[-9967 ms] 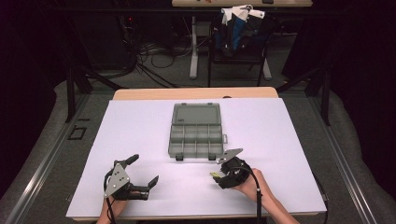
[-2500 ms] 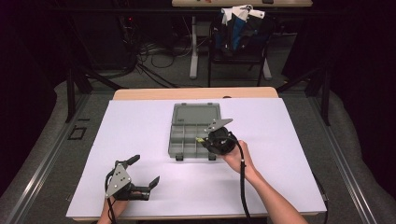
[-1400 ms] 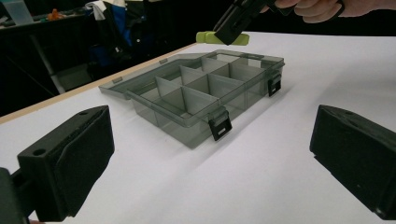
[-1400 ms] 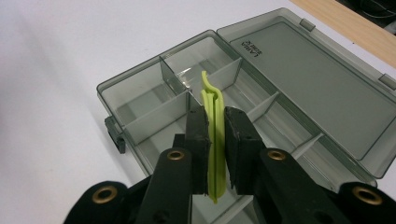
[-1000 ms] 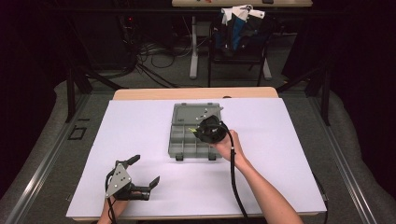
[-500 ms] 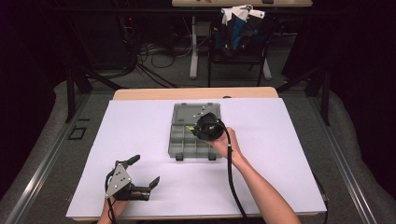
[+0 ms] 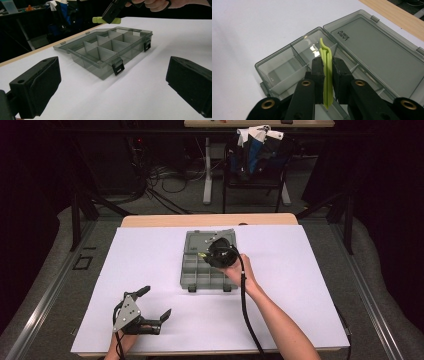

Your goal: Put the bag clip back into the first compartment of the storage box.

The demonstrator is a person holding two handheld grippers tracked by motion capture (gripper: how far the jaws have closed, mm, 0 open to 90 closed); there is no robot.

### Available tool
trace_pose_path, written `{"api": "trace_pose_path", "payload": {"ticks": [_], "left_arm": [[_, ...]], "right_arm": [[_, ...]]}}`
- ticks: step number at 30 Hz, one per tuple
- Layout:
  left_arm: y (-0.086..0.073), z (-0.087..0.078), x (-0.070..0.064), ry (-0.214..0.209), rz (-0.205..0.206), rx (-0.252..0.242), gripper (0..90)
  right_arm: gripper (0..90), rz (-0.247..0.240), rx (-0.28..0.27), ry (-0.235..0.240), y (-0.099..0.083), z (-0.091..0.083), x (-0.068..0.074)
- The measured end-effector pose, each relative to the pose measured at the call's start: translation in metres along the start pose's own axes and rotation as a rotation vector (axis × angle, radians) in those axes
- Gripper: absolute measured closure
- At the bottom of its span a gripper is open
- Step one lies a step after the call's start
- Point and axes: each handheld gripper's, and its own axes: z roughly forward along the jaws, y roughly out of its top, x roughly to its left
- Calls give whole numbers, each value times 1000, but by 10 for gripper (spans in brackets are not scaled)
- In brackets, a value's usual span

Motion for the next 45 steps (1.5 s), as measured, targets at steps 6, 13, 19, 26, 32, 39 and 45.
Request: {"api": "trace_pose_path", "payload": {"ticks": [6, 13, 19, 26, 32, 39, 45], "left_arm": [[0, 0, 0, 1, 0, -2, 0], [0, 0, 0, 2, 2, -6, 0], [1, -1, 0, -1, 3, -7, 0], [1, -1, 0, 0, 4, -7, 0], [1, -1, 0, -1, 8, -7, 0], [1, 0, 0, -3, 5, -6, 0], [1, 0, 1, -2, 3, -9, 0]], "right_arm": [[804, -2, 12, 9, 4, 6, 4], [804, -6, 16, 14, 9, 13, 9], [804, 1, 35, 18, 12, 20, 11], [804, 7, 40, 21, 16, 24, 11], [804, 17, 42, 16, 19, 25, 10], [804, 25, 56, 14, 21, 30, 10], [804, 41, 59, 13, 23, 35, 11]]}}
